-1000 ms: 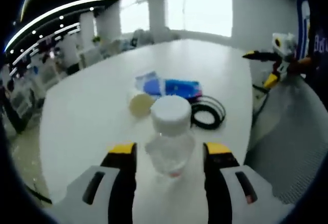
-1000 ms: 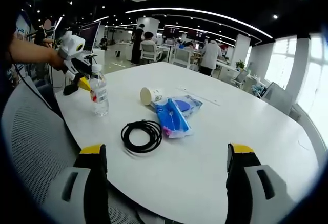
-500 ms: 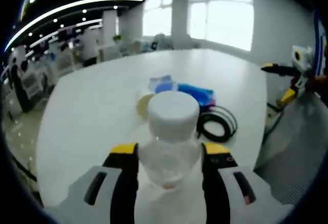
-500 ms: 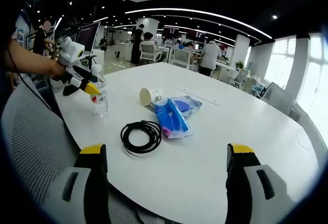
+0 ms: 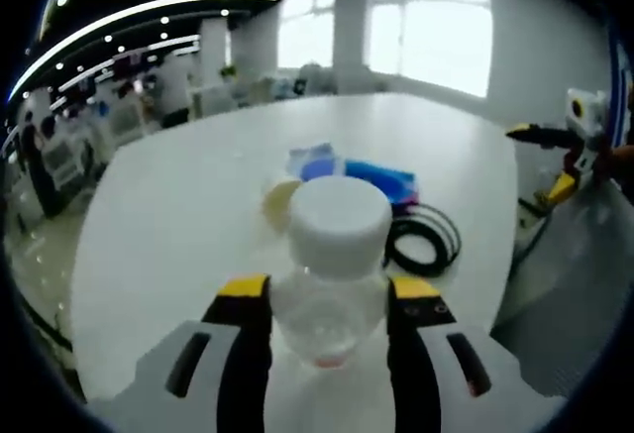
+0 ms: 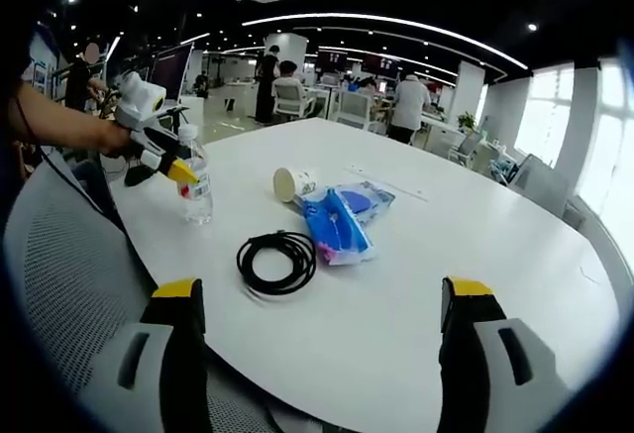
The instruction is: Arrange the tabletop items into an orderly group along one side of the table until the central work area is clear of visible clutter.
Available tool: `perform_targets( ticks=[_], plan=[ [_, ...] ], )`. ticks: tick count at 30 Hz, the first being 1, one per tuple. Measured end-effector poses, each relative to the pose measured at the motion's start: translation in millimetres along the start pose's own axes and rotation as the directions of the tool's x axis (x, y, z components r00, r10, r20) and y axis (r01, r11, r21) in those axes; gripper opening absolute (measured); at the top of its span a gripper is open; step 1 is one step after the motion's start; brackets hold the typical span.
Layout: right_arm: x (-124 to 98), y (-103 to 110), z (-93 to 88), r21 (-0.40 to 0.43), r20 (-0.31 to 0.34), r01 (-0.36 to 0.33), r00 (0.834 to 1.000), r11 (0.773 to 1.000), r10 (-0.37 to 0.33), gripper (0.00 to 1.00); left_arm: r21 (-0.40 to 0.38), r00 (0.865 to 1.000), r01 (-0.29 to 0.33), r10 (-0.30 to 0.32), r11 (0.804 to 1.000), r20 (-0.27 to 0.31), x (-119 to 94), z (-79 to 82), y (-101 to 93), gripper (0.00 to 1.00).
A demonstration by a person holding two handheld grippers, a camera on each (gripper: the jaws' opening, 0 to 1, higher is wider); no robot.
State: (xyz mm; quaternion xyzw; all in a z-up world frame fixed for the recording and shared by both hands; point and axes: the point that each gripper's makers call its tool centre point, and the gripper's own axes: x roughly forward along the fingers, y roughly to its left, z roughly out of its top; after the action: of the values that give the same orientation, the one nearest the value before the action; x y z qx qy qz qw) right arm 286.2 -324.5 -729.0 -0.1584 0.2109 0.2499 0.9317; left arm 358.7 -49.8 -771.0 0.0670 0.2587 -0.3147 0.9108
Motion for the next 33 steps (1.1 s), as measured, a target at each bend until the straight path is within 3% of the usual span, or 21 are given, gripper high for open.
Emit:
perform_targets(
  ticks=[5,8,19,33],
  plan=[
    [-0.2,-0.4,1.2,0.008,0.007,0.0,1.0,1.0,-0.001,1.0,-0.037,1.0,0.006,-0.006,0.999,0.005,0.0,3.0,6.0,0.41],
    [-0.4,0.4,2.7,0.01,0.014,-0.003,1.0,1.0,0.003,1.0,-0.083,0.999,0.03,-0.028,0.996,0.025,-2.0,12.7,9.8,0.41],
    [1.7,7.6,4.0,0.026,0.022,-0.044,0.999,0.999,0.043,1.0,-0.019,0.999,0.028,-0.027,0.999,0.042,3.4,38.3,36.9,0.41],
    [2.9,4.6,5.3,0.036,0.035,-0.027,0.999,0.999,0.026,1.0,0.017,0.998,0.035,-0.036,0.999,0.049,25.9,60.1,73.0,0.42]
  ],
)
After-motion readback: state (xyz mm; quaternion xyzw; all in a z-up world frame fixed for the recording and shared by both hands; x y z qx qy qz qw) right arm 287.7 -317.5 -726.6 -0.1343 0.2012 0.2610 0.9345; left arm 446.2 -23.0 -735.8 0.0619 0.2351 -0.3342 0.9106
